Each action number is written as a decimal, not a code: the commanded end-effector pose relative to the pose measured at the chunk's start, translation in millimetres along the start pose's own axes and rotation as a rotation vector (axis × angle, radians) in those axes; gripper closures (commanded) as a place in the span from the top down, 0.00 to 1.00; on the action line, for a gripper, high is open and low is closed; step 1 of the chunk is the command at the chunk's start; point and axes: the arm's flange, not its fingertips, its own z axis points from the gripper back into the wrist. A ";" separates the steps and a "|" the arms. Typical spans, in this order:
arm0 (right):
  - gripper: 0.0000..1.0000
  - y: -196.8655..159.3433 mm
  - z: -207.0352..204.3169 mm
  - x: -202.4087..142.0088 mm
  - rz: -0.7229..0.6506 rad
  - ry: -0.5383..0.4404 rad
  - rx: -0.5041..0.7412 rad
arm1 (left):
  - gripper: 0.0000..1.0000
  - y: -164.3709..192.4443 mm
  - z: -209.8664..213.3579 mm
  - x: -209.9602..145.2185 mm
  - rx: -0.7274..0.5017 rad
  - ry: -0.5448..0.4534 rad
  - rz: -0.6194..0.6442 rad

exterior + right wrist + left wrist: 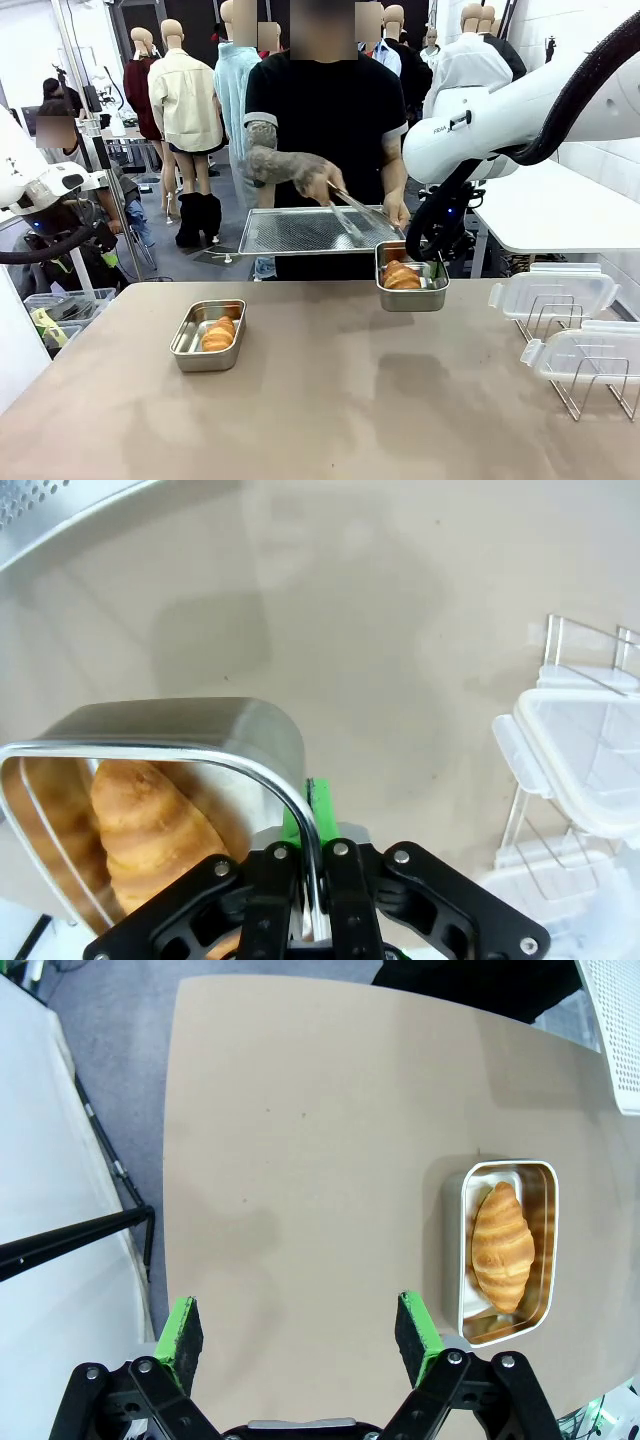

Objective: Place the bread in airtight containers.
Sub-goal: Once an object is inside an Airtight Container , place the container in the center of the table.

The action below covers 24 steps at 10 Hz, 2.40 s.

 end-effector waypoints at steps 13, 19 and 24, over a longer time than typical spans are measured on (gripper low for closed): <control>0.00 -1.9 1.9 -4.5 0.004 -0.001 0.005 | 1.00 0.7 3.0 -0.9 0.010 0.001 -0.007; 0.00 -1.9 1.9 -4.5 0.004 -0.001 0.005 | 1.00 0.7 3.0 -0.9 0.010 0.001 -0.007; 0.00 1.2 -11.5 13.3 -0.002 0.023 -0.021 | 1.00 0.7 3.0 -0.9 0.010 0.001 -0.007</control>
